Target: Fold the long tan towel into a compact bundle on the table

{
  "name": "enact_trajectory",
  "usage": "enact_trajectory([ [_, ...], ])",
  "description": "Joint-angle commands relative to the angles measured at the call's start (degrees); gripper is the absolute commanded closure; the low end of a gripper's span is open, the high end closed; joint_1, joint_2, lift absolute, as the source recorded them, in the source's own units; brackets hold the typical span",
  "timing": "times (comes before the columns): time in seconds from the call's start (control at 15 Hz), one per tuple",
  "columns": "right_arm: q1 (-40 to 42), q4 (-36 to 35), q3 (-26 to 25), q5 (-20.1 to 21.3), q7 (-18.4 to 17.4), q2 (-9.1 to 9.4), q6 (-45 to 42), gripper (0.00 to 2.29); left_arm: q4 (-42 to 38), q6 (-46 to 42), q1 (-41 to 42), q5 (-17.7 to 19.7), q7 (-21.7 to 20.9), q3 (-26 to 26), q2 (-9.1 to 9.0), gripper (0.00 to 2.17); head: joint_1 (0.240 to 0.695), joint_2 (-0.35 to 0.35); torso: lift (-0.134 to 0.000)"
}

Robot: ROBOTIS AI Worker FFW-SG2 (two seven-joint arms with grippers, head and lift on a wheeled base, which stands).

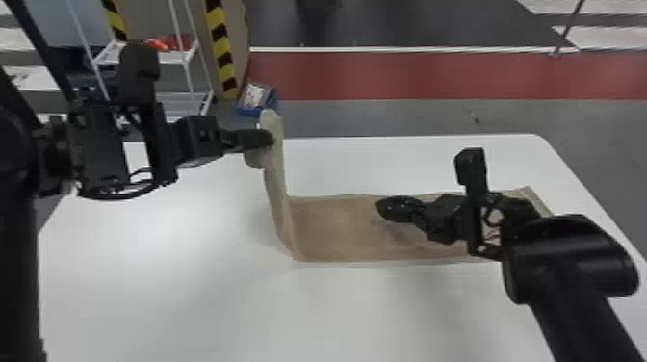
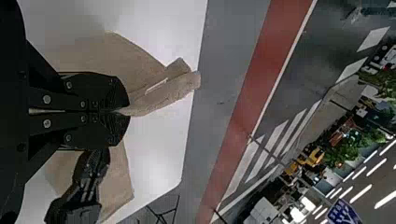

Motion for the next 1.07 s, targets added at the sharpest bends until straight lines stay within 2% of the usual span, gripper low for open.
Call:
enact_trajectory([
  [0.0, 0.97, 0.65, 3.68, -0.20, -1.75, 0.97, -0.30, 1.71, 0.61, 0.17, -0.90, 4.13, 0.39, 0.75, 0.20, 1.72, 0.695, 0.030, -0.125],
  [0.07, 1.15, 0.92, 5.00, -0.28, -2.89, 1.58, -0.83, 1.71, 0.61, 0.00, -1.25, 7.12, 0.74, 1.01, 0.73, 1.72, 0.695, 0.037, -0.125],
  [0.13, 1.15, 1.18, 6.05, -0.37, -3.42, 2.73, -1.00, 1.71, 0.61, 0.17, -1.43, 8.44, 0.92, 1.63, 1.08, 1.72, 0.695, 0.054, -0.125],
  [0.33, 0.09, 3.55, 8.78, -0.37, -4.73, 5.63, -1.88, 1.71, 0.26, 0.17, -1.96, 10.81, 1.88, 2.24, 2.22, 1.72, 0.695, 0.093, -0.125],
  [0.4, -0.26, 4.34, 9.48, -0.46, -5.00, 6.03, -2.41, 1.71, 0.26, 0.17, -2.48, 11.16, 2.32, 2.24, 2.31, 1.72, 0.695, 0.106, -0.125],
  [0.53, -0.87, 4.87, 12.03, -0.72, -6.49, 6.03, -2.41, 1.71, 0.43, 0.17, -3.01, 13.01, 2.32, 2.33, 2.66, 1.72, 0.695, 0.142, -0.125],
  [0.73, -2.81, 6.80, 13.08, -1.95, -6.84, 6.03, -2.41, 1.71, 0.52, 0.17, -3.10, 14.06, 2.15, 2.33, 2.66, 1.72, 0.688, 0.158, -0.125],
  [1.0, -2.98, 6.80, 14.23, -9.42, -5.96, 6.03, -4.69, 1.71, 0.61, 0.00, -3.01, 14.50, 1.62, 2.16, 2.92, 1.72, 0.678, 0.171, -0.125],
])
